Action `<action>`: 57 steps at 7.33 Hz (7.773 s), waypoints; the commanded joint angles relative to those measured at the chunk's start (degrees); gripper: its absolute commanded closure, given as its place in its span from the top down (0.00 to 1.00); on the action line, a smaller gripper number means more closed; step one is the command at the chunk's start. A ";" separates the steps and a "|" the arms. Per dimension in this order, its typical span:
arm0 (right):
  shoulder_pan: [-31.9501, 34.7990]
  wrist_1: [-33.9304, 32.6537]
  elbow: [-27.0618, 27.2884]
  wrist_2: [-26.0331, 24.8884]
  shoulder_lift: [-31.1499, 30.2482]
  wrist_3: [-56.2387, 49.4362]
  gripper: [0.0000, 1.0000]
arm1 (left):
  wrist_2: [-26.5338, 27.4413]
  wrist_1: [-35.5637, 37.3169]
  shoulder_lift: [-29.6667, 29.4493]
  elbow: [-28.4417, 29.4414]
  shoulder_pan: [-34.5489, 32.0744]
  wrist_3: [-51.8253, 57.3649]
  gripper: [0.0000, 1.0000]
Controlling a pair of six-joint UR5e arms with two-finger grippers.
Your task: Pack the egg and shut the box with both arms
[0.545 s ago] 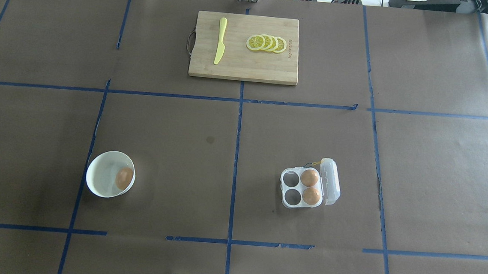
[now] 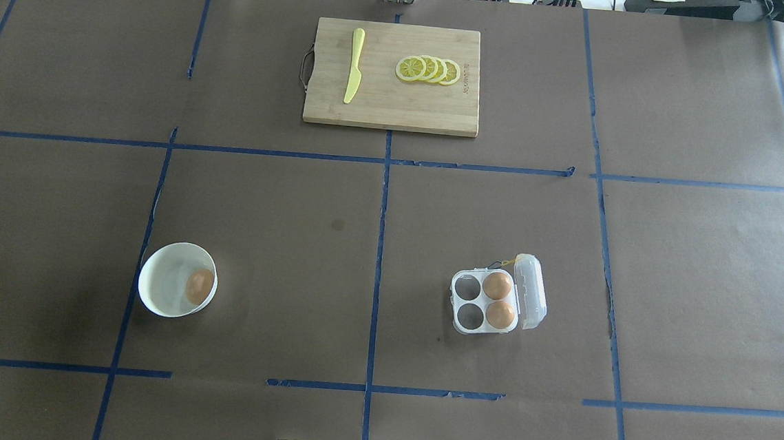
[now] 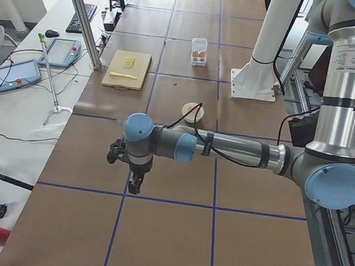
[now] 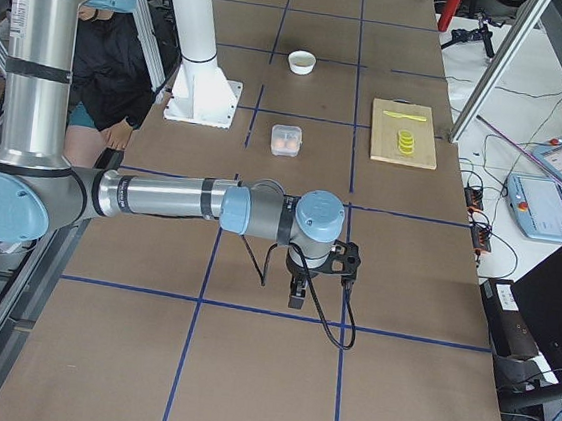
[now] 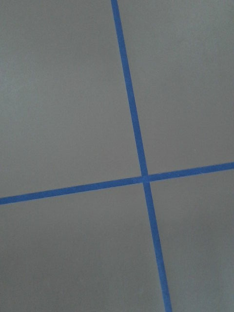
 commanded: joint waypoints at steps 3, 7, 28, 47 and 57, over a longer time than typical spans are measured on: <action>0.00 -0.04 0.66 0.86 -0.02 0.17 1.00 | -2.44 -6.93 -9.37 -2.42 7.72 -5.55 1.00; 0.00 0.05 0.84 0.43 -0.19 0.17 1.00 | -2.48 -8.19 -10.26 -13.12 22.11 -37.36 1.00; 0.00 0.05 1.89 2.45 0.07 1.05 1.00 | 20.66 -8.62 -7.79 -15.89 57.40 -88.01 0.78; 0.00 -0.04 2.16 2.62 0.16 0.96 1.00 | 20.66 -11.09 -7.44 -13.07 57.13 -86.25 0.70; 0.00 -0.12 2.24 4.20 0.07 0.96 1.00 | 20.40 -10.38 -7.27 -13.33 58.80 -86.87 0.50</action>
